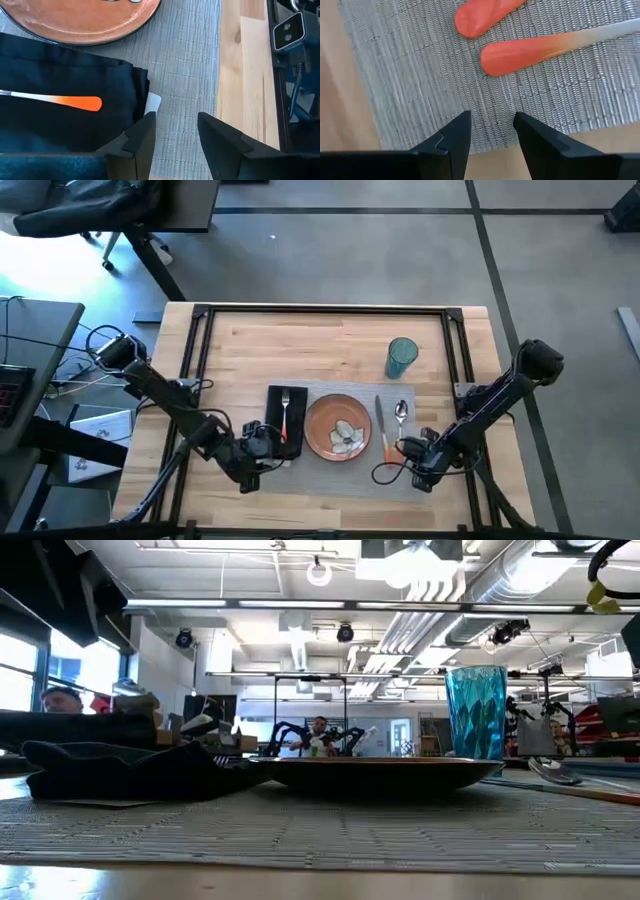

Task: Set table place
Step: Adjust the gray mat, then return to Home Position

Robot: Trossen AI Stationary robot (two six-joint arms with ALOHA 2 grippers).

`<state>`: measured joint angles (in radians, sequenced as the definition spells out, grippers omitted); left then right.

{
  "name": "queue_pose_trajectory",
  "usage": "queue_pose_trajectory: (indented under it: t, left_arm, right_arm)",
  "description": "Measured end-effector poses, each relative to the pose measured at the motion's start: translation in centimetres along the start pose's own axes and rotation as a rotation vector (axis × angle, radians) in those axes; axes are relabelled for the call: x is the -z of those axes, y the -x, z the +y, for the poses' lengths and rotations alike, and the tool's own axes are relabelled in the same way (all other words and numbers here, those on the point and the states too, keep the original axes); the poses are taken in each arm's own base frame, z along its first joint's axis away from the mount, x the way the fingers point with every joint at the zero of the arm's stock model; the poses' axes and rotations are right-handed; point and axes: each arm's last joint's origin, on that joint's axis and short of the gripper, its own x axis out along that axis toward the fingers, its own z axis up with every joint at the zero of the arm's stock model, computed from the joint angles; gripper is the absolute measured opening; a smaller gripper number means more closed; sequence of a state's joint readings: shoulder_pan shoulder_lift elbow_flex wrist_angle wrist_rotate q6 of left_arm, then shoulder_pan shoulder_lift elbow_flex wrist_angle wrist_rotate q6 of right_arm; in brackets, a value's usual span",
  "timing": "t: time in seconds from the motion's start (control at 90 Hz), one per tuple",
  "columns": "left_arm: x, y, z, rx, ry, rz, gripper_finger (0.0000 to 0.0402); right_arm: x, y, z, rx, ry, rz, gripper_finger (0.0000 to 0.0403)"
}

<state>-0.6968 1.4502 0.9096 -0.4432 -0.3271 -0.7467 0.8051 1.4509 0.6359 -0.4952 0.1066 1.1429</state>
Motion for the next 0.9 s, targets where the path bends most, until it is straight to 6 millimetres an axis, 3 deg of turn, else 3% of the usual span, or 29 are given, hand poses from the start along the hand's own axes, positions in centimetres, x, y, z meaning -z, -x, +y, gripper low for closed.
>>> queue_pose_trajectory:
  t: [0.133,0.311,0.478,0.644,0.767,0.9]
  left_arm:
    - [-0.1,0.0,0.1,-0.001,0.003,0.0,0.0133]
    - [-0.1,0.0,0.1,0.0,0.002,0.001,0.0133]
    - [-0.4,-0.1,0.3,-0.008,-0.01,-0.006,0.0133]
    - [0.0,-1.3,0.3,-0.015,-0.035,0.052,0.0133]
    - [-0.5,-1.0,0.7,-0.047,-0.081,0.012,0.0132]
    - [-2.7,1.1,1.9,-0.029,-0.153,-0.076,0.0104]
  right_arm:
    - [-0.1,0.5,0.0,0.047,0.001,0.023,0.0144]
    - [-0.9,2.0,1.7,-0.023,0.045,0.03,0.0144]
    - [-2.9,3.9,3.2,-0.064,0.12,-0.03,0.0144]
    - [-4.0,4.4,3.0,-0.033,0.167,-0.047,0.0144]
    - [-6.1,5.7,3.4,-0.028,0.238,-0.149,0.0144]
    - [-9.7,8.3,3.8,-0.002,0.384,-0.289,0.0126]
